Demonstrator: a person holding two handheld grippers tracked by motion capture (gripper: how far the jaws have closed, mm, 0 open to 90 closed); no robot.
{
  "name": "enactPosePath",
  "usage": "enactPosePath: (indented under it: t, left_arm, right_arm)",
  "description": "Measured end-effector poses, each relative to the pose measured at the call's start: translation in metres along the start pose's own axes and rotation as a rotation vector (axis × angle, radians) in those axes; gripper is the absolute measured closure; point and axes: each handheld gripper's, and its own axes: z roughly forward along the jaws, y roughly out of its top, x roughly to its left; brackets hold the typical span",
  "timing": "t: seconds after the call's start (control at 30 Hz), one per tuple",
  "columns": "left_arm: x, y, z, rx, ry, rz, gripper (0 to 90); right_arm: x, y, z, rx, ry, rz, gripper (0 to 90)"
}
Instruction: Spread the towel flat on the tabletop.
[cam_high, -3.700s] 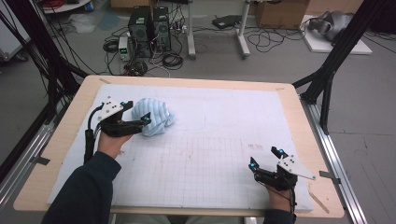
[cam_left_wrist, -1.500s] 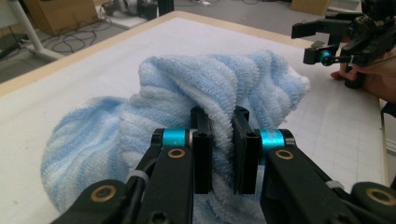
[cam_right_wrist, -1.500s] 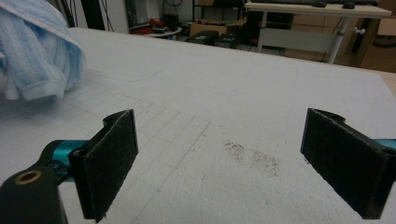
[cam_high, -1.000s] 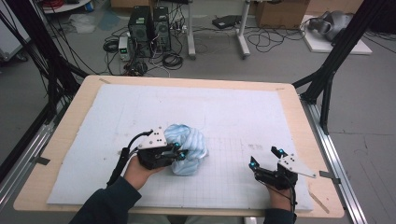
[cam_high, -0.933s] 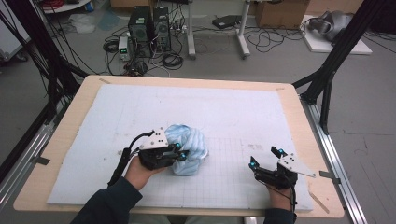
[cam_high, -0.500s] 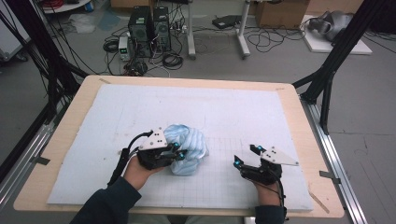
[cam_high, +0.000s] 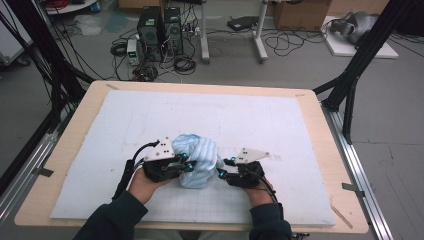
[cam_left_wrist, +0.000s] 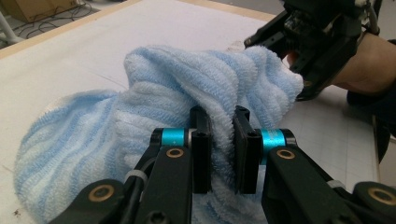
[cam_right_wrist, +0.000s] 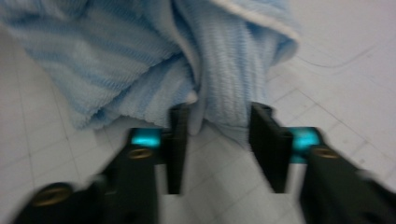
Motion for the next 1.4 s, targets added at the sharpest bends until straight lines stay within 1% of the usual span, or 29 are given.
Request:
enactPosePath:
  t: [0.07, 0.17, 0.23, 0.27, 0.3, 0.33, 0.4, 0.43, 0.47, 0.5, 0.53, 0.57, 0.6, 0.63, 0.67, 0.7, 0.73, 0.77, 0.8, 0.83, 0.87, 0.9, 0.93, 1.07, 1.13, 1.2, 1.27, 1.33, 1.4]
  left_arm:
    - [-0.001, -0.002, -0.002, 0.000, 0.001, 0.001, 79.7]
    - [0.003, -0.007, -0.005, 0.001, 0.008, -0.017, 79.7]
    - [0.005, -0.009, -0.006, 0.001, 0.009, -0.021, 79.7]
    - [0.007, -0.012, -0.007, -0.001, 0.011, -0.033, 79.6]
    - [0.007, -0.012, -0.007, -0.001, 0.011, -0.033, 79.6]
    - [0.007, -0.013, -0.008, -0.001, 0.008, -0.039, 79.6]
    - [0.007, -0.012, -0.009, -0.003, 0.001, -0.041, 79.6]
    - [0.005, -0.012, -0.010, -0.004, 0.000, -0.042, 79.6]
    - [0.005, -0.012, -0.011, -0.003, -0.002, -0.038, 79.6]
    - [0.004, -0.012, -0.012, -0.003, 0.000, -0.034, 79.7]
    - [0.005, -0.012, -0.013, -0.003, 0.005, -0.037, 79.6]
    - [0.005, -0.012, -0.014, -0.008, 0.009, -0.042, 79.5]
    - [0.006, -0.012, -0.014, -0.010, 0.013, -0.047, 79.4]
    - [0.007, -0.012, -0.015, -0.009, 0.014, -0.049, 79.4]
    - [0.007, -0.012, -0.015, -0.009, 0.013, -0.047, 79.3]
    - [0.007, -0.012, -0.015, -0.009, 0.011, -0.048, 79.3]
    - [0.007, -0.012, -0.015, -0.009, 0.011, -0.048, 79.3]
    - [0.006, -0.012, -0.015, -0.010, 0.006, -0.044, 79.3]
    - [0.006, -0.012, -0.015, -0.010, 0.006, -0.044, 79.3]
    - [0.005, -0.012, -0.016, -0.010, -0.001, -0.040, 79.2]
    - [0.004, -0.013, -0.017, -0.010, 0.001, -0.040, 79.2]
    - [0.004, -0.013, -0.017, -0.010, 0.001, -0.040, 79.2]
    - [0.004, -0.013, -0.018, -0.007, 0.000, -0.039, 79.2]
    - [0.005, -0.014, -0.021, -0.011, -0.005, -0.043, 79.4]
    - [0.003, -0.013, -0.020, -0.021, -0.007, -0.048, 79.3]
    - [0.002, -0.012, -0.017, -0.031, -0.012, -0.054, 79.3]
    - [0.001, -0.011, -0.013, -0.035, -0.008, -0.062, 79.0]
    - [0.002, -0.010, -0.007, -0.038, -0.002, -0.080, 77.8]
    - [0.004, -0.010, -0.002, -0.038, 0.010, -0.104, 71.6]
  right_arm:
    - [0.002, 0.001, 0.001, 0.000, -0.019, -0.032, 89.3]
    - [-0.003, 0.003, -0.003, -0.031, -0.055, -0.029, 89.5]
    - [-0.008, 0.003, -0.006, -0.034, -0.083, -0.017, 89.5]
    - [-0.010, 0.003, -0.007, -0.041, -0.085, -0.005, 89.5]
    - [-0.012, 0.003, -0.007, -0.051, -0.069, 0.003, 89.4]
    - [-0.011, 0.004, -0.008, -0.061, -0.074, 0.001, 89.3]
    - [-0.010, 0.007, -0.010, -0.065, -0.120, -0.019, 89.3]
    - [-0.012, 0.009, -0.011, -0.059, -0.160, -0.018, 89.4]
    - [-0.015, 0.010, -0.012, -0.057, -0.185, 0.000, 89.4]
    - [-0.019, 0.012, -0.012, -0.062, -0.181, 0.015, 89.4]
    - [-0.023, 0.014, -0.013, -0.082, -0.132, 0.023, 85.6]
    - [-0.024, 0.016, -0.012, -0.097, -0.062, 0.029, 64.6]
    - [-0.024, 0.020, -0.009, -0.100, 0.007, 0.044, 53.8]
    - [-0.020, 0.022, -0.008, -0.088, 0.027, 0.027, 48.8]
    - [-0.016, 0.023, -0.007, -0.079, 0.036, -0.004, 47.1]
    - [-0.014, 0.024, -0.004, -0.070, 0.042, -0.019, 45.7]
    - [-0.014, 0.024, -0.004, -0.070, 0.042, -0.019, 45.7]
    - [-0.014, 0.023, 0.005, -0.003, 0.019, -0.027, 46.7]
    - [-0.014, 0.023, 0.005, -0.003, 0.019, -0.027, 46.7]
    - [-0.016, 0.023, 0.016, 0.057, 0.014, -0.054, 71.7]
    - [-0.016, 0.024, 0.018, 0.071, -0.015, -0.096, 81.6]
    - [-0.016, 0.024, 0.018, 0.071, -0.015, -0.096, 81.6]
    - [-0.022, 0.029, 0.019, 0.053, -0.075, -0.082, 84.7]
    - [-0.041, 0.042, 0.016, 0.035, -0.241, -0.021, 84.8]
    - [-0.050, 0.048, 0.017, 0.022, -0.297, 0.004, 84.8]
    - [-0.055, 0.057, 0.020, 0.020, -0.348, 0.013, 84.8]
    - [-0.059, 0.065, 0.025, 0.034, -0.398, 0.016, 84.7]
    - [-0.061, 0.070, 0.031, 0.074, -0.438, 0.002, 84.3]
    - [-0.063, 0.071, 0.036, 0.108, -0.462, 0.010, 81.1]
